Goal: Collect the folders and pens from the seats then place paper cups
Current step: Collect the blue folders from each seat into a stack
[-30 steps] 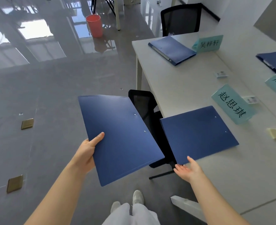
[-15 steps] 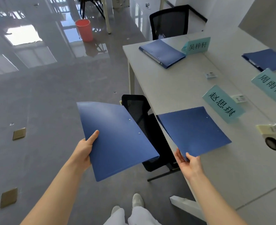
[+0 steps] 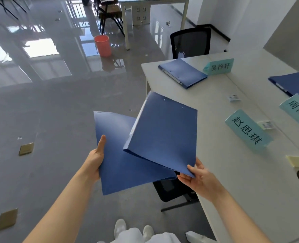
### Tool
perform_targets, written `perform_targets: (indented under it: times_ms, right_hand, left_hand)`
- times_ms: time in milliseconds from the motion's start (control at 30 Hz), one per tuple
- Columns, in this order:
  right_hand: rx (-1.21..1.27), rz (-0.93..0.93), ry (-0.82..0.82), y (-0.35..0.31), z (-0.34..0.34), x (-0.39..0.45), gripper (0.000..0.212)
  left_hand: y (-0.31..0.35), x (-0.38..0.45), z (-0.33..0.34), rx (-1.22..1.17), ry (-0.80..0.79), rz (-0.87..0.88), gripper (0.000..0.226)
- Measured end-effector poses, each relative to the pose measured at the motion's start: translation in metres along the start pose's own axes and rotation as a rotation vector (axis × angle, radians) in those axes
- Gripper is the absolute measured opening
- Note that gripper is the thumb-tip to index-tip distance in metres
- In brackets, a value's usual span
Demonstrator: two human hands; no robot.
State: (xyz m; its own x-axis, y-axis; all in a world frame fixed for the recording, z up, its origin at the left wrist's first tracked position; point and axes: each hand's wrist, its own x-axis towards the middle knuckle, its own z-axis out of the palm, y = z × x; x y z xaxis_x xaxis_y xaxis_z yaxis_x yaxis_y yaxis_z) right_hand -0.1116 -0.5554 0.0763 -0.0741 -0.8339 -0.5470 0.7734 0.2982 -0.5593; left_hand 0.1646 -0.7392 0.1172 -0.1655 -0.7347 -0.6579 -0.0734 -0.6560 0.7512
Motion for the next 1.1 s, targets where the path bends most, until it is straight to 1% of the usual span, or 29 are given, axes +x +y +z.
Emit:
perform_targets:
  times_ms: [133, 233, 267, 367, 467, 600, 700, 800, 867, 900, 933, 1000, 1033, 1100]
  right_hand:
    - [-0.18, 0.106, -0.141, -0.012, 0.023, 0.03, 0.055]
    - [-0.296, 0.159, -0.206, -0.014, 0.046, 0.064, 0.054]
    - [-0.341, 0.168, -0.23, -0.013, 0.052, 0.071, 0.054]
    - [-0.451, 0.184, -0.269, -0.011, 0.081, 0.108, 0.055]
    - [-0.525, 0.203, -0.263, -0.016, 0.116, 0.149, 0.052]
    - [-0.63, 0.223, -0.228, -0.025, 0.169, 0.213, 0.052]
    - [-0.719, 0.197, -0.117, -0.03, 0.21, 0.263, 0.053]
    - [-0.954, 0.079, 0.004, -0.034, 0.238, 0.3, 0.056]
    - [-1.089, -0.015, 0.063, -0.039, 0.251, 0.325, 0.056]
    - [-1.103, -0.042, 0.064, -0.042, 0.256, 0.334, 0.054]
    - [-1.052, -0.045, 0.051, -0.046, 0.26, 0.345, 0.05]
    - [-0.861, -0.019, 0.01, -0.055, 0.268, 0.366, 0.045]
    - [-0.772, -0.026, 0.007, -0.06, 0.271, 0.375, 0.047]
    - [-0.662, -0.074, 0.083, -0.073, 0.273, 0.399, 0.055]
  left_hand:
    - [0.018, 0.02, -0.015, 0.011, 0.048, -0.004, 0.072]
    - [0.032, 0.041, -0.035, 0.038, 0.068, -0.008, 0.082]
    - [0.035, 0.045, -0.039, 0.045, 0.059, -0.001, 0.081]
    - [0.053, 0.068, -0.062, -0.018, -0.03, 0.026, 0.055]
    - [0.078, 0.099, -0.089, -0.038, -0.064, 0.014, 0.052]
    - [0.125, 0.144, -0.125, -0.01, -0.081, 0.008, 0.032]
    - [0.163, 0.179, -0.148, -0.008, -0.105, 0.018, 0.025]
    - [0.191, 0.207, -0.161, -0.005, -0.152, 0.019, 0.027]
    - [0.208, 0.227, -0.166, 0.014, -0.17, -0.03, 0.024]
    - [0.217, 0.233, -0.164, 0.016, -0.173, -0.068, 0.02]
    - [0.225, 0.244, -0.163, 0.01, -0.176, -0.102, 0.02]
    - [0.241, 0.265, -0.155, -0.003, -0.169, -0.14, 0.028]
    - [0.249, 0.274, -0.149, -0.006, -0.168, -0.14, 0.031]
    - [0.265, 0.3, -0.137, -0.011, -0.177, -0.131, 0.036]
